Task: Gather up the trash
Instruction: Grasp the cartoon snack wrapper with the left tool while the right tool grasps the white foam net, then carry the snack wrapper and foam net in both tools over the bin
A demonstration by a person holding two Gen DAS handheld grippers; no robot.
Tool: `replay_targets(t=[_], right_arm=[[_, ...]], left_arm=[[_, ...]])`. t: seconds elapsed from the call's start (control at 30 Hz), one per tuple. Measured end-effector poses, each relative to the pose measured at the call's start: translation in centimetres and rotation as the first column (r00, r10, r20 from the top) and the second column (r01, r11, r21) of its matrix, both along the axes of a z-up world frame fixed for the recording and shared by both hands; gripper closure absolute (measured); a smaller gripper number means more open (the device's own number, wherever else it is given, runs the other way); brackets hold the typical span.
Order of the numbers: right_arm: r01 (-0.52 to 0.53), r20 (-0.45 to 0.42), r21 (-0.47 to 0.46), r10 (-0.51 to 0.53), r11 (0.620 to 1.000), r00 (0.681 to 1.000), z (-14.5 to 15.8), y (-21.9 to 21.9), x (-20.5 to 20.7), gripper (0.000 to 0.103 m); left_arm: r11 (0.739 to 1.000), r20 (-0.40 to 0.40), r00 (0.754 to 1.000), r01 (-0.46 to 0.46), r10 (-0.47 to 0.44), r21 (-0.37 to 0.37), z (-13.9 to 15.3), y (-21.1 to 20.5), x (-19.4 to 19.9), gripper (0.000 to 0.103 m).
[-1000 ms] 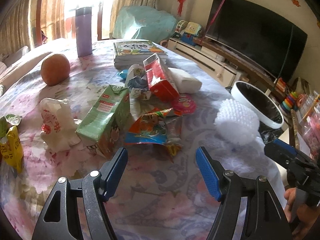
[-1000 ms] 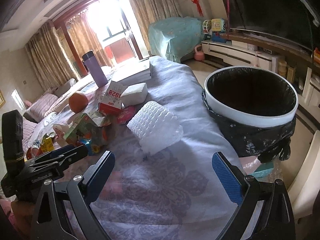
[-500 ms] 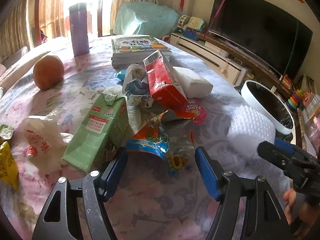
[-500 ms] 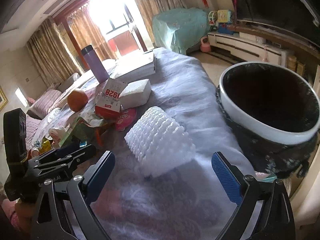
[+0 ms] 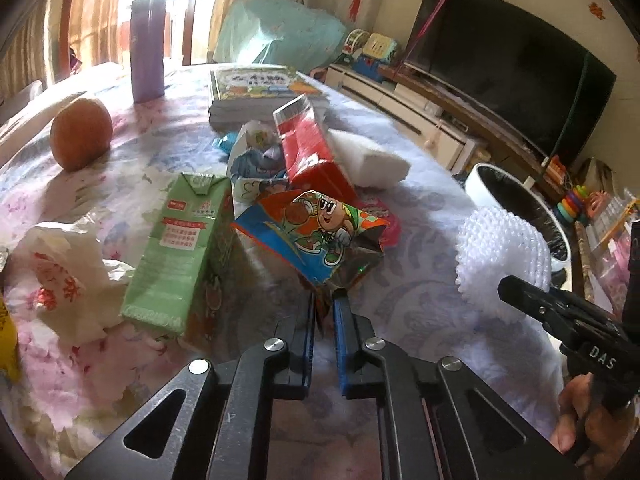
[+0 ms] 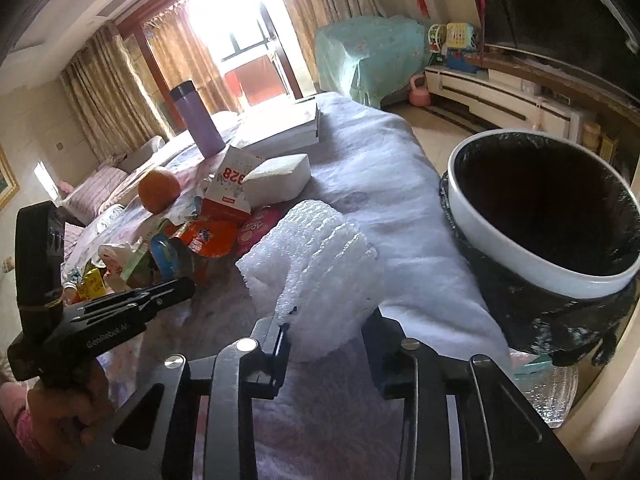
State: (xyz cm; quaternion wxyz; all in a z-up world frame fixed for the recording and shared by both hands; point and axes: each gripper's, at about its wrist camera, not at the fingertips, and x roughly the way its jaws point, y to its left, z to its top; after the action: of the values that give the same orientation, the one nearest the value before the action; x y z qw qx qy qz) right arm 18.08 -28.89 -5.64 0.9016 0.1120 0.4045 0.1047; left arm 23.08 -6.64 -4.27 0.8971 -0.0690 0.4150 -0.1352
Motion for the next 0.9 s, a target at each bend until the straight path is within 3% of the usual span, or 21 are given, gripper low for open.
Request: replay_targets(t=[0.37,0.9], right_arm=[[0.038,0.058,0.015,-0.039,0.999,0.998,1.7,-1.7,-2.0,0.077],[0.144,0.105,0.018,-0.145,0.989,0.984,3.4,-7.0,-4.0,0.078]], left_arm=[[0.995,0.055,0.994,0.093,-0.092,-0.032,2.7,-2.1,-3.1,0.096],[0.973,0.076,0.972,0.226,-0.223,-0.036,3.9,-7.4,-1.7,0.096]])
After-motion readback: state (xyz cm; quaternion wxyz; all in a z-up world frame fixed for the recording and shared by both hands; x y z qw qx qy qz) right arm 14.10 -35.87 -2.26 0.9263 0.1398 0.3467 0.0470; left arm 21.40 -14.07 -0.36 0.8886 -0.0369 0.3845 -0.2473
